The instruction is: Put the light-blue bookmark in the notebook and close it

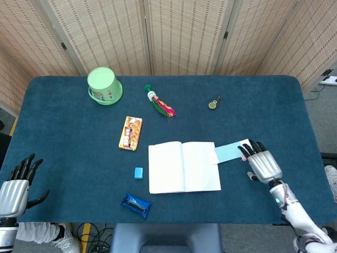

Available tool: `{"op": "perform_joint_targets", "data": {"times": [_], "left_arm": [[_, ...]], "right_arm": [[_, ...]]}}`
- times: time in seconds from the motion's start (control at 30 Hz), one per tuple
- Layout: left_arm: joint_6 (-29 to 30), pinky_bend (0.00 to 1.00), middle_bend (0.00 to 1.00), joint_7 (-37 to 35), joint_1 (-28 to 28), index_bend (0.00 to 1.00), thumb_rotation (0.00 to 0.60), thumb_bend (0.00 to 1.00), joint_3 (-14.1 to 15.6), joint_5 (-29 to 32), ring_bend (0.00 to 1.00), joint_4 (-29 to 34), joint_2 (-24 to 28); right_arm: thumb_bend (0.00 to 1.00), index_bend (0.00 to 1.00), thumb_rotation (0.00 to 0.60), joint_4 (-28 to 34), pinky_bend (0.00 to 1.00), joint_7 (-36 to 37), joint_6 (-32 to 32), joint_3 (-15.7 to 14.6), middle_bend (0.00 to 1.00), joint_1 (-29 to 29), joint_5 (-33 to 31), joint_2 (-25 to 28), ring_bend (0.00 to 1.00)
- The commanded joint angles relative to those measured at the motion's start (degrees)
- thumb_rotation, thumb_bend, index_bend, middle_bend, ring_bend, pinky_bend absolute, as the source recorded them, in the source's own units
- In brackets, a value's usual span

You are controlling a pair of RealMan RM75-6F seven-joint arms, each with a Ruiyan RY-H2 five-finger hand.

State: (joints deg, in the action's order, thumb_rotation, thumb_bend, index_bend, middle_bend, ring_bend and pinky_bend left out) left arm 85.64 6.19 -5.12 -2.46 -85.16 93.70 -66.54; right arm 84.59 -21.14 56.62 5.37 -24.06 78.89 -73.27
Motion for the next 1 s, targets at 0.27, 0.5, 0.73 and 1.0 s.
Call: {"op": "perform_joint_targets", "data": {"times": [0.27, 0.5, 0.73, 1.0], "left_arm": [[-0.6, 0.17, 0.00, -0.3, 0.1, 0.12, 0.600, 0.27, -0.1, 0.8, 0.08, -0.2, 0.2], [-1.0, 0.17, 0.00, -0.2, 0.0, 0.12, 0.600, 0.27, -0.1, 1.3, 0.08, -0.4, 0.3], [-1.1, 0.17, 0.00, -0.2, 0.0, 0.12, 0.600, 0.27, -0.1, 1.3, 0.08, -0.6, 0.2], [-1.3, 0.17, 0.00, -0.7, 0.1, 0.12, 0.600, 0.27, 0.1, 1.5, 0.08, -1.0, 0.2]], "right_arm": [[0.16, 0.14, 0.600, -10.7, 0.12, -6.4, -10.7, 2.8, 0.09, -9.5, -9.1, -9.5, 0.00], [0.18, 0.15, 0.600, -13.8, 0.12, -7.8, -12.6, 2.3, 0.09, -11.9, -11.3, -12.1, 0.00], [0.20, 0.19, 0.600, -15.0, 0.12, -9.5, -13.6, 1.5, 0.09, -13.5, -13.3, -12.7, 0.00], [0.20, 0.22, 0.600, -15.9, 0.12, -10.6, -13.6, 0.5, 0.09, -14.5, -14.8, -13.6, 0.00]]}}
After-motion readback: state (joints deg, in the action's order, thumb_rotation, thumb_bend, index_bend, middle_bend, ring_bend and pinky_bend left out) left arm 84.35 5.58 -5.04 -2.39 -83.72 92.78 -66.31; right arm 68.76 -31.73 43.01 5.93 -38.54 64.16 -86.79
